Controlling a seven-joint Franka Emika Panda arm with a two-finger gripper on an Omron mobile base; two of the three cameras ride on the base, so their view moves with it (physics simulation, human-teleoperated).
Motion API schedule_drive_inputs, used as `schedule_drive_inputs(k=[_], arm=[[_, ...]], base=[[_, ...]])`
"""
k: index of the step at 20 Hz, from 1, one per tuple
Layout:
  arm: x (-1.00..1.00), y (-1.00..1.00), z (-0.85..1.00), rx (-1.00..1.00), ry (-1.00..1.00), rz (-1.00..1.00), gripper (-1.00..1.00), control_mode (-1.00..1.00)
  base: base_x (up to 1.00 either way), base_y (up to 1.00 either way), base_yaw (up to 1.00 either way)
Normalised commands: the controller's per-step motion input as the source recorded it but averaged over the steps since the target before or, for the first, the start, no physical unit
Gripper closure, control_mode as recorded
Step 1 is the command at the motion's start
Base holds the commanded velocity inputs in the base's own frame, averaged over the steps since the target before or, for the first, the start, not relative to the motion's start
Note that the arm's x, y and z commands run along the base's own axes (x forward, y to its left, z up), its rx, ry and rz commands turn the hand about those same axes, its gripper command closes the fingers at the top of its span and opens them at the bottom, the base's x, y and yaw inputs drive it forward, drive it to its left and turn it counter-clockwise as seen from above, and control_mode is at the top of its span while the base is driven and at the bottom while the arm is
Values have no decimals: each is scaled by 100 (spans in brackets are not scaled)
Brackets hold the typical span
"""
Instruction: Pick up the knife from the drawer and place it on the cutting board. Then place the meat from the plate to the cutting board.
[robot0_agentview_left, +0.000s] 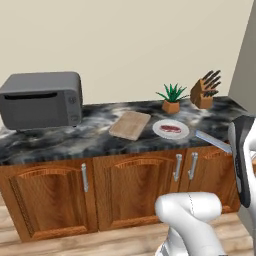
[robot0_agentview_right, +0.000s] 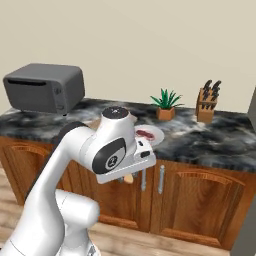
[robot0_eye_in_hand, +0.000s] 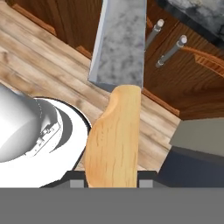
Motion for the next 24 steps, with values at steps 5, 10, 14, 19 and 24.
schedule_drive_inputs(k=[5,10,14,19,24], arm=[[0,0,0,0,0,0,100,100],[0,0,0,0,0,0,100,100],[0,0,0,0,0,0,100,100],[0,0,0,0,0,0,100,100],[0,0,0,0,0,0,100,100]], base=[[56,-24,-4],[59,-23,-6],[53,-28,-8],[49,-26,-7],[55,-17,-3]])
